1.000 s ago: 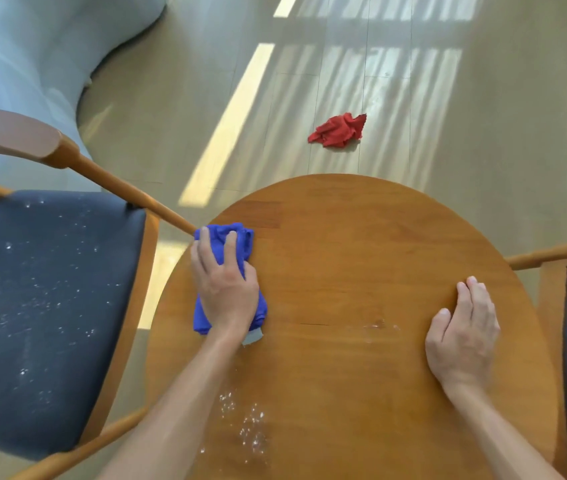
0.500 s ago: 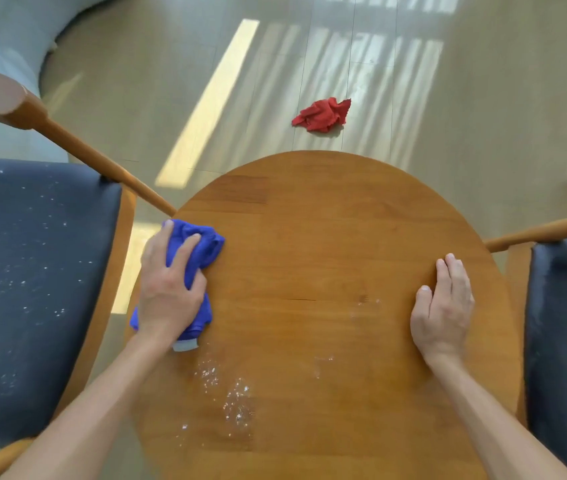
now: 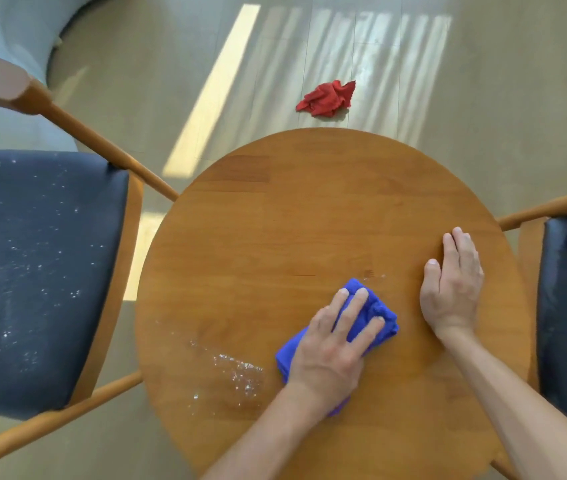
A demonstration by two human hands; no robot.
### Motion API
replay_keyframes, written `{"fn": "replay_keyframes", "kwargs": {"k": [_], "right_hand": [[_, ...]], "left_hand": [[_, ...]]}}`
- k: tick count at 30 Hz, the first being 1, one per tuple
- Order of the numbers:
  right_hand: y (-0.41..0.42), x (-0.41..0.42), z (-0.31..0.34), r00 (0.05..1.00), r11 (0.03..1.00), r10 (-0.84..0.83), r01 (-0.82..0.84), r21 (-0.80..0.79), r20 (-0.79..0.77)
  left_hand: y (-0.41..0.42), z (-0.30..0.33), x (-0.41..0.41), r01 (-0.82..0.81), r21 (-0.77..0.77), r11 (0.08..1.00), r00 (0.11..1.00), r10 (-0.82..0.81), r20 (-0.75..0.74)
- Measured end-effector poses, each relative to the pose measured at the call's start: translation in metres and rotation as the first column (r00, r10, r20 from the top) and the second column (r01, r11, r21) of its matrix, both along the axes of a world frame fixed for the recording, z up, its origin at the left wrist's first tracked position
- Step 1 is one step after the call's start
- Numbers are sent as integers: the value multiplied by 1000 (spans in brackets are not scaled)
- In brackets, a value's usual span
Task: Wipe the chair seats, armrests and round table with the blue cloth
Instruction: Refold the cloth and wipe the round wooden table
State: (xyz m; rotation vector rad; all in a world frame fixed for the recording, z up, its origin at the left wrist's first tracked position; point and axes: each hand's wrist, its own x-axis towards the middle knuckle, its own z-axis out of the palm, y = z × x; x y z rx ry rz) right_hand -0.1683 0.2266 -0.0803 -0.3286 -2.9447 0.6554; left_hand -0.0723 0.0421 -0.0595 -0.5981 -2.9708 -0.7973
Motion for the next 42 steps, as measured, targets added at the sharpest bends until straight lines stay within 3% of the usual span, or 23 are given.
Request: {"fn": "replay_keyframes", "kwargs": {"k": [2,7,12,15,19,23,25,27,31,34,37,42], "right_hand": [[0,-1,0,1000,1000,6,-6,6,20],[-4,1,-2,1000,1000,-1,1,17,9],[-6,2,-5,1000,999,23,-23,35,11],[-3,2,-8,999,998,36,-37,45,20],[0,3,-11,999,998,37,-37,41,4],[-1,2,-8,999,998,44,-45,39,13],[-2,3,-5,998,998,46,-47,36,34],[-2,5,-4,998,998,47,-48,31,45],[-1,2,-5,998,998,51,-53,41,47],[-1,2,-5,997,998,51,-53,22,65],[2,3,-2,993,998,61,-58,-31,100],[10,-1,18,962,969,95,-29,-247,257]], "left_hand": [[-54,-1,-2,-40,0,999,999,40,-7],[-189,-4,15,-483,-78,872,874,485,8],[-137,-6,78,-683,-61,728,729,684,-14],[-45,-5,104,-592,-51,805,806,592,-5],[71,1,112,-297,-45,954,951,300,78],[50,0,99,-80,-17,997,997,80,3],[-9,0,101,-109,-19,994,994,109,4],[-81,-2,107,-281,-64,958,960,281,-5],[-156,-2,124,-595,-98,797,796,602,60],[-127,-8,151,-625,-74,777,780,626,-14],[-55,-10,190,-532,-55,845,847,529,-54],[93,-6,184,-337,-36,941,931,339,135]]}}
